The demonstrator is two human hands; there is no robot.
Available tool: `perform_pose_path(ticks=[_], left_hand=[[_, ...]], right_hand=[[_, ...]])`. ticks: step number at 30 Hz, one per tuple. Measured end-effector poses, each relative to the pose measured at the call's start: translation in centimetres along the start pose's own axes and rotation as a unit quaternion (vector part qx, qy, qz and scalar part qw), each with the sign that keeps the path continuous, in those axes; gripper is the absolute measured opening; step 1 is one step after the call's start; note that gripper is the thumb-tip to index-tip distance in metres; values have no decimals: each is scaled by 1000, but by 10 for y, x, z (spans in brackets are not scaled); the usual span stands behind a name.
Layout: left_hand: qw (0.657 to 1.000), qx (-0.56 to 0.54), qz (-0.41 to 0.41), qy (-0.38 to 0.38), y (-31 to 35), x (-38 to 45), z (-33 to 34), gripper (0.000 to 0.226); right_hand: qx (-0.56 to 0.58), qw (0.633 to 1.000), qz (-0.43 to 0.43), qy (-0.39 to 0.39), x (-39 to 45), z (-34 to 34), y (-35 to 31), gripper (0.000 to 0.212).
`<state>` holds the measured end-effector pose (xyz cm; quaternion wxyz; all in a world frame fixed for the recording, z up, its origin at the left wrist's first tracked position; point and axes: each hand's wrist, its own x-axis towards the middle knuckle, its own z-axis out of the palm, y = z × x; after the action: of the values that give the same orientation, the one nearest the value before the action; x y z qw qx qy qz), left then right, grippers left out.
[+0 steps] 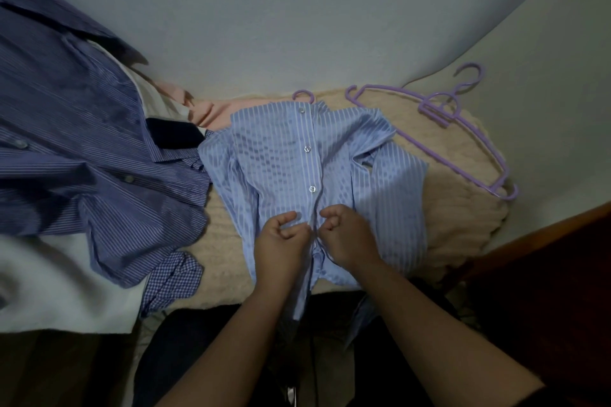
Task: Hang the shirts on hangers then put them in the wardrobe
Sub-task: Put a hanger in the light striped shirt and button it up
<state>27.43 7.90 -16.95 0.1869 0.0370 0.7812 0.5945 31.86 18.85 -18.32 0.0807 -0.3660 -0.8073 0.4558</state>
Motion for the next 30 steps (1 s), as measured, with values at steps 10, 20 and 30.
perform_pose_path(ticks=[10,20,30], left_hand=[[998,-38,-38,-14,-1,1,0,20],[998,1,-46,-37,-4,5,0,22],[994,-47,-87,-40,-12,12,0,16]], right_hand=[[190,981,16,-32,1,-4,2,39],[45,974,-209,-77,-6,-11,7,64],[126,979,-114,-113,5,-8,11,68]])
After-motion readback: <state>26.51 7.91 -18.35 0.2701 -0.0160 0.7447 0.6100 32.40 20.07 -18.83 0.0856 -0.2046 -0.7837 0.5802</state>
